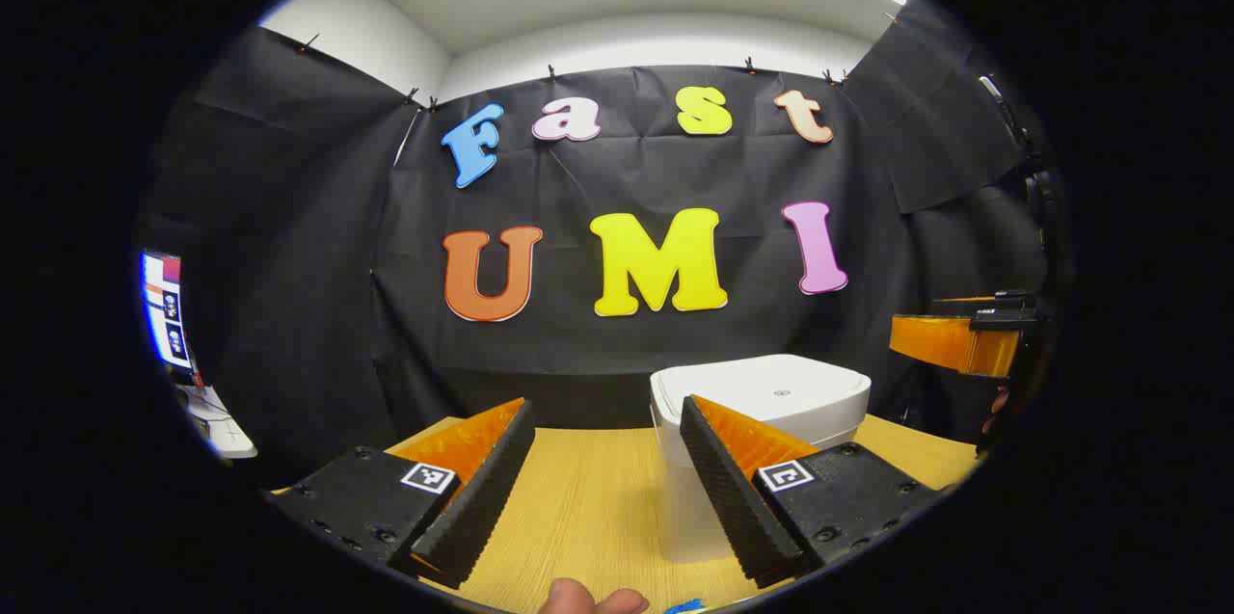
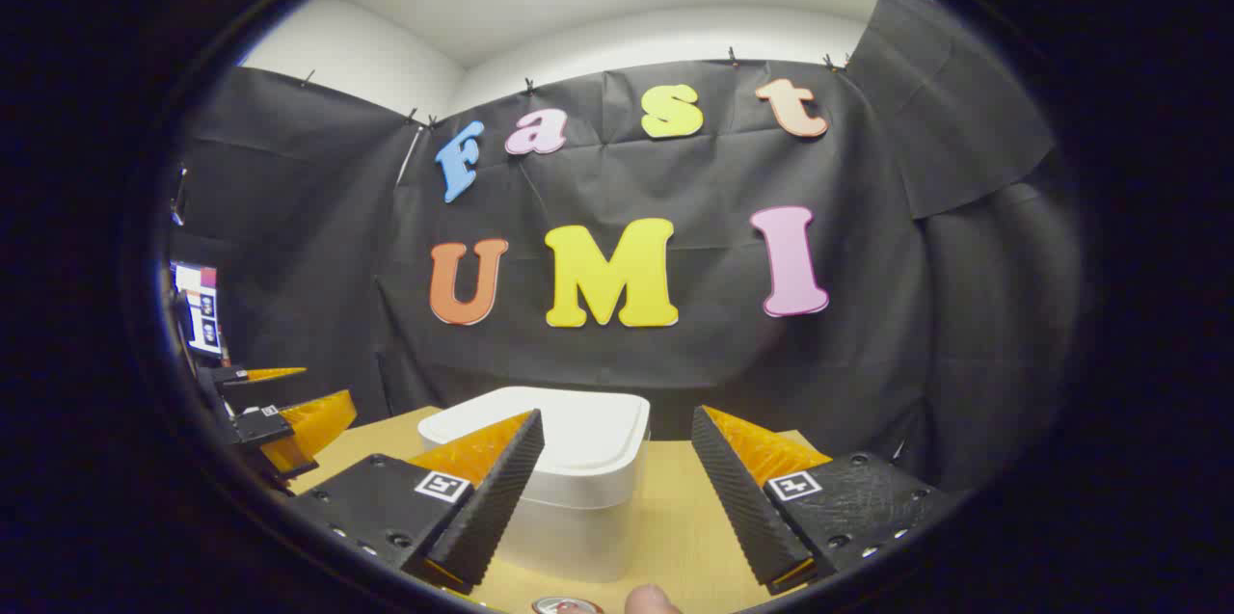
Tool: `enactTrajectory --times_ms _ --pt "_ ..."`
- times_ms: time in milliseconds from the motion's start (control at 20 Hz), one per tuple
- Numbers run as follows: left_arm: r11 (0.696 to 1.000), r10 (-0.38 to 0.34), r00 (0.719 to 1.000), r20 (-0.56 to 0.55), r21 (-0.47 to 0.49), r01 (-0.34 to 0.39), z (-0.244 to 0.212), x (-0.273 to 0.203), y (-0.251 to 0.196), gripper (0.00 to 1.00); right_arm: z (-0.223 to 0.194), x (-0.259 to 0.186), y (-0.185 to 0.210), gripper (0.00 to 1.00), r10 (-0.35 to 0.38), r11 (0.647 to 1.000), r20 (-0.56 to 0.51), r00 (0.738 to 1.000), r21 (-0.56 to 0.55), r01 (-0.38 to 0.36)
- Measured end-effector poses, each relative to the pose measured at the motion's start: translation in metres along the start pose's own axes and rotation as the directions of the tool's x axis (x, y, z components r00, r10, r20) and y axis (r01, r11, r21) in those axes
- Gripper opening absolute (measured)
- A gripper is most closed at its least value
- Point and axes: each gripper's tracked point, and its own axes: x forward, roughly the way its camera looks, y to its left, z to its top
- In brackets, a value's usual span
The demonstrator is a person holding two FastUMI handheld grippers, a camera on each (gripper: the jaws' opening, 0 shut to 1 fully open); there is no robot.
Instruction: Press the lid of the desktop garbage bin to open it, pick up the crumpled paper on the desktop and throw it into the bin, then pick up the pop can on the desktop and drop it into the bin, and finally close the garbage bin lid.
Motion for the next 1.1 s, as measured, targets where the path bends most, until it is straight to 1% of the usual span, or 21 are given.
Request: enactTrajectory --times_ms 150,300,550,800,900,1100 --pt "1.0 -0.009 1.0 -0.023 -0.015 0.009 -0.007 0.004 0.0 0.98 -0.008 0.002 0.006 0.96 -0.002 1.0 -0.025 1.0 0.006 0.002" --pt "0.999 -0.014 0.999 -0.046 -0.033 0.013 -0.015 0.005 0.001 0.98 -0.015 0.004 0.004 0.96 -0.028 0.999 -0.044 0.999 -0.036 0.026" --pt "0.999 0.0 0.999 -0.04 -0.038 -0.002 -0.014 0.007 0.008 0.98 -0.013 0.003 0.006 0.96 -0.037 0.999 -0.035 0.999 -0.016 0.036" --pt "0.999 -0.027 0.998 -0.052 -0.041 0.025 -0.023 0.006 -0.003 0.98 -0.014 0.007 0.012 0.96 -0.016 1.0 -0.028 0.999 -0.001 0.016" --pt "0.999 -0.035 0.998 -0.055 -0.042 0.033 -0.023 0.006 -0.006 0.98 -0.014 0.01 0.014 0.96 -0.015 1.0 -0.033 0.999 -0.011 0.015" --pt "0.999 -0.02 0.998 -0.053 -0.029 0.018 -0.025 0.007 -0.002 0.98 -0.011 0.016 0.019 0.96 -0.003 0.999 -0.03 1.0 -0.037 0.002"
